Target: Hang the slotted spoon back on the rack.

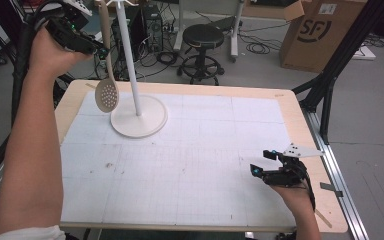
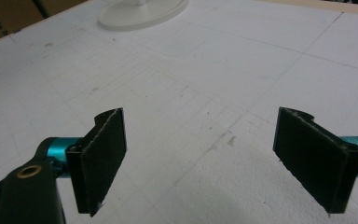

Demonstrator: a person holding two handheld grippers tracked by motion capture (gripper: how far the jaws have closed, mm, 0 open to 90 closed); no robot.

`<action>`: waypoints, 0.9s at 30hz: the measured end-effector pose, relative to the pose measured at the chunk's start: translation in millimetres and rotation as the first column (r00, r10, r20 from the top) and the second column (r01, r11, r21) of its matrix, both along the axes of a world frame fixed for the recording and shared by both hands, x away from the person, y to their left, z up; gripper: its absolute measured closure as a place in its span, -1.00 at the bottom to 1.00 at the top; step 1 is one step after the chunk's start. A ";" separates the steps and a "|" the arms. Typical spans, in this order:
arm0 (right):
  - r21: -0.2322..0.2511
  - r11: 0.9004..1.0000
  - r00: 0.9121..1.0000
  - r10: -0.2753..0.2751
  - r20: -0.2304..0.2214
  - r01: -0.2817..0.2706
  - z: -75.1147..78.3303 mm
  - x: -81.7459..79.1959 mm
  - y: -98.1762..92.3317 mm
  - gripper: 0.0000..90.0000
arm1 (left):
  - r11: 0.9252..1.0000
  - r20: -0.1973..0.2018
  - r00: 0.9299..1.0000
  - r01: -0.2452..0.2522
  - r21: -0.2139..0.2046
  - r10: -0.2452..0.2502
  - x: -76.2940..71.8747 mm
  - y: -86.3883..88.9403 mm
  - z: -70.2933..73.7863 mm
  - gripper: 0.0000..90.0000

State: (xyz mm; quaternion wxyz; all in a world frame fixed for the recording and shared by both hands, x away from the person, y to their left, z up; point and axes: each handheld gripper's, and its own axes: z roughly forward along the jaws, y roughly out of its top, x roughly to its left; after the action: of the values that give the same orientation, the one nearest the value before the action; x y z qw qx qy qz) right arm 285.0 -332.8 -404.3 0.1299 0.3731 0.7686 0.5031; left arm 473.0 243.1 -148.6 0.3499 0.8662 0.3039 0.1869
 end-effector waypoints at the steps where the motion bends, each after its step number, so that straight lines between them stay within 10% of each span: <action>1: 0.000 1.000 1.000 0.001 0.000 -0.001 0.1 -0.1 0.0 -0.64 | 1.000 -0.002 1.000 -0.002 0.003 0.002 0.6 -0.4 -0.7 0.67; 13: -0.008 1.000 1.000 0.013 0.005 -0.013 1.9 -0.4 4.8 -0.64 | 0.998 -0.003 0.998 -0.070 0.009 0.070 -6.4 4.1 -14.1 0.17; 16: -0.010 1.000 1.000 0.020 0.013 -0.020 4.3 -1.3 6.6 -0.64 | 0.996 0.013 0.998 -0.063 -0.065 0.064 -20.9 11.6 -20.2 0.09; 27: -0.009 0.999 0.999 0.033 0.038 -0.032 13.4 -6.7 12.3 -0.64 | 0.998 0.060 0.998 -0.003 -0.056 0.007 -63.2 7.3 -28.9 -0.18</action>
State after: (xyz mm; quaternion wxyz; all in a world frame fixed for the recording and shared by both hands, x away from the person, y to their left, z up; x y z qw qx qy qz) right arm 278.3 -320.6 -390.9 0.1380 0.3503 0.7740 0.5092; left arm 409.9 250.4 -177.5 0.3825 0.8493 0.3004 0.2052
